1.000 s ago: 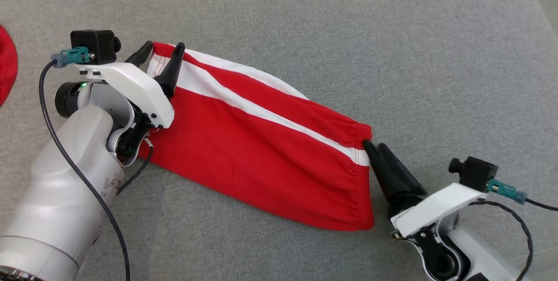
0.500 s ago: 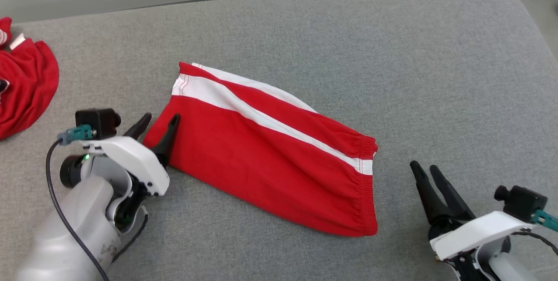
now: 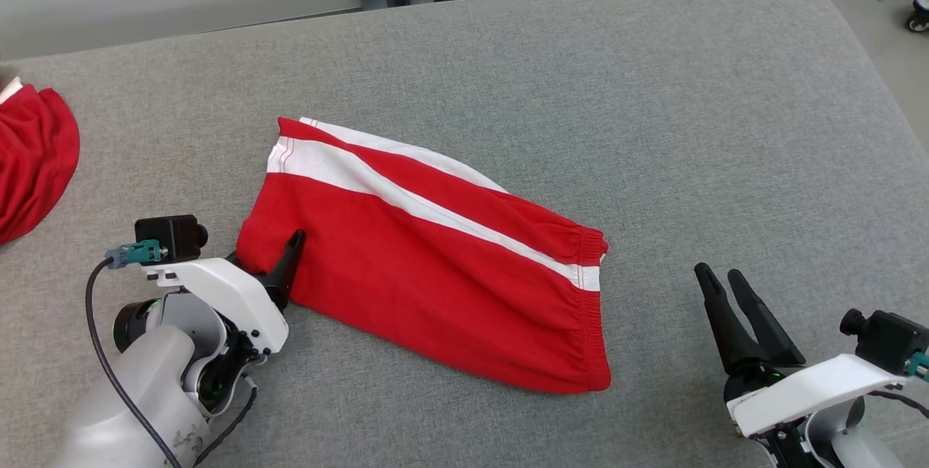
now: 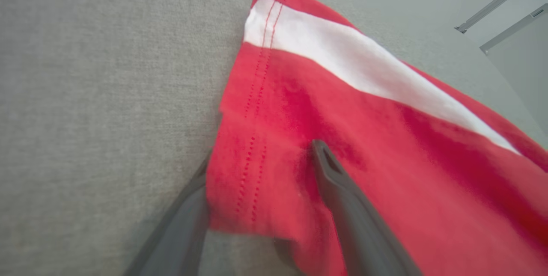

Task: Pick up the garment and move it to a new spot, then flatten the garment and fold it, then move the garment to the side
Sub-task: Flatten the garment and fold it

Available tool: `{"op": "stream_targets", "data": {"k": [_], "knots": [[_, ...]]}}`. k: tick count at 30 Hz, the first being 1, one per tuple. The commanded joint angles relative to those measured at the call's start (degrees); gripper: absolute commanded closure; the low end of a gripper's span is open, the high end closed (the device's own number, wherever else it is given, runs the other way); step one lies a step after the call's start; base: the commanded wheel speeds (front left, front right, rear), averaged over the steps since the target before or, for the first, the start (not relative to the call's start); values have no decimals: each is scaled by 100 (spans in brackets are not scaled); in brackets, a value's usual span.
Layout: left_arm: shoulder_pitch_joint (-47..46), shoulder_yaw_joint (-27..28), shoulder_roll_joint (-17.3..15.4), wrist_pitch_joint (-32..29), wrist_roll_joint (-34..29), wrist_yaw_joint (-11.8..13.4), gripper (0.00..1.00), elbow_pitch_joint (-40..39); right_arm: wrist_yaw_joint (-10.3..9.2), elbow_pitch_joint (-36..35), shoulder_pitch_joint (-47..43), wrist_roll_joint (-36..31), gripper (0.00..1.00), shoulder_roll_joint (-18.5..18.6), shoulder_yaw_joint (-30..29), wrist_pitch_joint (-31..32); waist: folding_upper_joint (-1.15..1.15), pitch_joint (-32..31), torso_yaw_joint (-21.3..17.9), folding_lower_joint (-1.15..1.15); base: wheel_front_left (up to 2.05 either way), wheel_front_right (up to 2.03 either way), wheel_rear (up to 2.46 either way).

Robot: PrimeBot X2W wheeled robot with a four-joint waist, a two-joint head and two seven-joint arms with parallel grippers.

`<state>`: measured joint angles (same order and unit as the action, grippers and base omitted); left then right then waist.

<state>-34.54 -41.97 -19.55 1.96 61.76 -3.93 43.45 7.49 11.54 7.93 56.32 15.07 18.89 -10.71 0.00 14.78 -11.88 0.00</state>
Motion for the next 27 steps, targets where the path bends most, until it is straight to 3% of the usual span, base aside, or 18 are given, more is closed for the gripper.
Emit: {"op": "stream_targets", "data": {"k": [1, 2, 3, 16, 27], "knots": [[131, -48, 28, -67, 40, -8, 69, 53, 1, -69, -57, -75, 0, -31, -77, 75, 0, -8, -15, 0, 0, 0, 0], [134, -46, 38, -33, 39, -18, 94, 51, 1, -102, -76, -113, 0, -61, -116, 105, 0, -13, -19, 0, 0, 0, 0], [140, -32, 51, 12, 51, -26, 100, 52, 1, -130, -98, -138, 0, -90, -153, 130, 0, -19, -19, 0, 0, 0, 0], [666, 320, 219, 913, 285, 32, 100, -137, 1, -332, -269, -458, 0, -265, -613, 625, 0, -272, 375, 0, 0, 0, 0], [1557, 681, 443, 1306, 132, 428, 100, -1050, 1, -297, -233, -876, 0, -268, -1052, 1367, 0, -489, 949, 0, 0, 0, 0]]}}
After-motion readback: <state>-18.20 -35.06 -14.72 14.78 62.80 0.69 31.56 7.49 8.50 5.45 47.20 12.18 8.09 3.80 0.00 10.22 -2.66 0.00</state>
